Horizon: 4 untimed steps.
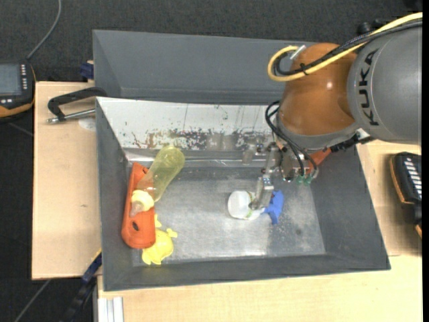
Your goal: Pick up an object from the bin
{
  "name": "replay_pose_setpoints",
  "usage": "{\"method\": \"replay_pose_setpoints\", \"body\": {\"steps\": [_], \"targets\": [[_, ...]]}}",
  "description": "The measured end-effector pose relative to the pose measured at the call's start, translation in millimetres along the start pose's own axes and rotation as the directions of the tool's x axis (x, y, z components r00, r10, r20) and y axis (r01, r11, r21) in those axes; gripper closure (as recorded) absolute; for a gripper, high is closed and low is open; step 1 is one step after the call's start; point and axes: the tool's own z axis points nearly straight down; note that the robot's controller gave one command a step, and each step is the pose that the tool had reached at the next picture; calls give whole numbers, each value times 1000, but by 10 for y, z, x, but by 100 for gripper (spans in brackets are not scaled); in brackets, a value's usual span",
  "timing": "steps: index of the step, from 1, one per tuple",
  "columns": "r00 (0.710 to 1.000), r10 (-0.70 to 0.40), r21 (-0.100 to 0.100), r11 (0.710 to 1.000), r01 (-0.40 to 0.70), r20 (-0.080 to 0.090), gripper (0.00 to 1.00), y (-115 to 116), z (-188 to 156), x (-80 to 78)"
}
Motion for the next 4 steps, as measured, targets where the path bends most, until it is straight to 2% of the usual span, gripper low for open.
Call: {"method": "replay_pose_setpoints", "body": {"steps": [1,2,3,4], "targets": [[1000,1,0,1000,-1,9,0,0,-49,-16],[999,-53,0,999,53,11,0,-201,498,61],[999,31,-2,1000,-31,10,100,-493,989,52],[999,31,-2,1000,-31,10,100,-493,989,52]]}}
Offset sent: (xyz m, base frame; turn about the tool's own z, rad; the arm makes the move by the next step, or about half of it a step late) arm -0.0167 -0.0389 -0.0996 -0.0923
